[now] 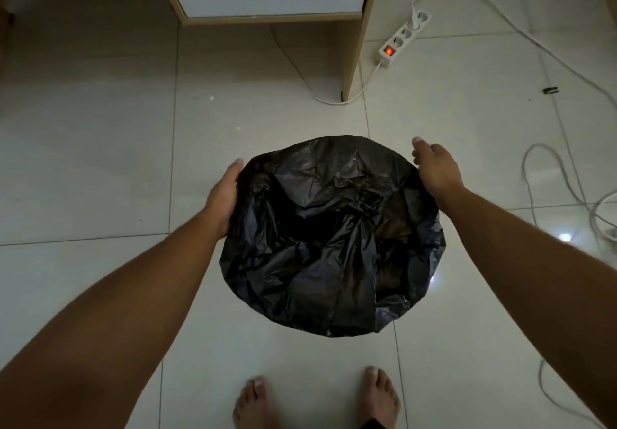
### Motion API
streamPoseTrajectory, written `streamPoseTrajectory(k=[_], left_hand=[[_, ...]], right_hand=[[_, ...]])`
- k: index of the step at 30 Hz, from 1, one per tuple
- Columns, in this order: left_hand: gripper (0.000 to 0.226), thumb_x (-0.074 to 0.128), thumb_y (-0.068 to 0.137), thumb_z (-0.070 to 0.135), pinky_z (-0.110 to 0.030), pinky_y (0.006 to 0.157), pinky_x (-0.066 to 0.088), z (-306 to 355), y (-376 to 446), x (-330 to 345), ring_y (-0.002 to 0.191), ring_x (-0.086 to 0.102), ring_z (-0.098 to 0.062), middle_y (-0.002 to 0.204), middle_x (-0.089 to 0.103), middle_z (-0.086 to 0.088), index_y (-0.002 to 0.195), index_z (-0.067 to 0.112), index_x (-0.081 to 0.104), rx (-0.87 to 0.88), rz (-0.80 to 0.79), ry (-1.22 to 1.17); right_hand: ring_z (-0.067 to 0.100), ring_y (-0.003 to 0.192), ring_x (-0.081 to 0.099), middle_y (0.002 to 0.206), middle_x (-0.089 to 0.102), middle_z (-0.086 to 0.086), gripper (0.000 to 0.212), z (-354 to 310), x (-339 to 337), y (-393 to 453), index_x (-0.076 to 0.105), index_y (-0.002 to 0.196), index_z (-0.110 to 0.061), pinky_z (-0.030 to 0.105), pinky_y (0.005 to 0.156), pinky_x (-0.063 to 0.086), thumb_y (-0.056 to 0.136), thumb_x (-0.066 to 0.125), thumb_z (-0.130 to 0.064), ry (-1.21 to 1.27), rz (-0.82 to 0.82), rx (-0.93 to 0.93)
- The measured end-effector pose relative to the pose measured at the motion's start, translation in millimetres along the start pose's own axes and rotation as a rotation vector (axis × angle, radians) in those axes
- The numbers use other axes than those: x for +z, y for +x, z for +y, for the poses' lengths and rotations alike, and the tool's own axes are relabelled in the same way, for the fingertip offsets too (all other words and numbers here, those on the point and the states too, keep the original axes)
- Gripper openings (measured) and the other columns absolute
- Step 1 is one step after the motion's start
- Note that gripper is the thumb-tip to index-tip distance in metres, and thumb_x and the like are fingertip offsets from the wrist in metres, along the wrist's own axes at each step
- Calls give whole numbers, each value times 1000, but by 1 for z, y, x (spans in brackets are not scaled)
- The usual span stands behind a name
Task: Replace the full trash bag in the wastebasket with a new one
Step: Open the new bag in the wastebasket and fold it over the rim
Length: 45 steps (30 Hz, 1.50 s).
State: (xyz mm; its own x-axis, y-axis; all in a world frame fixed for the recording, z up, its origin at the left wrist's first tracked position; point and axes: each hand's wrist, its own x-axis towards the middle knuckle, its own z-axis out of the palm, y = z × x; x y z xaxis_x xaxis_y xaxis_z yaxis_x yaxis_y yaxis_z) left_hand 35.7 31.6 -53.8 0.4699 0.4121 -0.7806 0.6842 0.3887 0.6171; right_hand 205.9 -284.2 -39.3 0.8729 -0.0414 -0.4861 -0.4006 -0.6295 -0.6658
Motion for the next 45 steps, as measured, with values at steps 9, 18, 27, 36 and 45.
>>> streamPoseTrajectory(k=[9,18,27,36,45], left_hand=[[39,53,96,26,-60,102,47,-64,-47,-14,112,63,-43,123,63,-29,119,-4,60,-35,-63,-182],[24,54,97,28,-34,80,50,-75,-48,-17,96,65,-32,97,69,-9,101,8,66,334,502,193],[43,57,95,48,-33,64,44,-33,-41,30,74,57,-23,78,60,-4,81,7,54,449,279,437],[48,63,91,50,-29,55,42,-66,-58,19,67,59,-20,75,63,-8,79,5,54,470,250,407],[43,64,93,44,-14,47,34,-93,-79,31,53,48,-4,61,51,3,71,12,46,639,117,437]], right_hand=[[34,106,70,116,74,15,45,93,-9,-108,69,120,-2,46,97,52,89,52,-30,783,-150,415],[23,116,57,124,58,4,30,73,-4,-104,55,125,-13,32,94,46,98,52,-27,275,431,63],[23,151,23,160,38,-2,72,53,45,-151,42,150,-32,63,119,18,94,23,-74,-930,-537,-607],[33,103,55,101,64,5,31,49,66,-168,62,101,-17,46,84,40,88,40,-34,-881,-241,-761],[39,151,8,165,8,15,120,60,149,-106,5,159,-19,62,116,19,73,73,-67,-871,-512,-228]])
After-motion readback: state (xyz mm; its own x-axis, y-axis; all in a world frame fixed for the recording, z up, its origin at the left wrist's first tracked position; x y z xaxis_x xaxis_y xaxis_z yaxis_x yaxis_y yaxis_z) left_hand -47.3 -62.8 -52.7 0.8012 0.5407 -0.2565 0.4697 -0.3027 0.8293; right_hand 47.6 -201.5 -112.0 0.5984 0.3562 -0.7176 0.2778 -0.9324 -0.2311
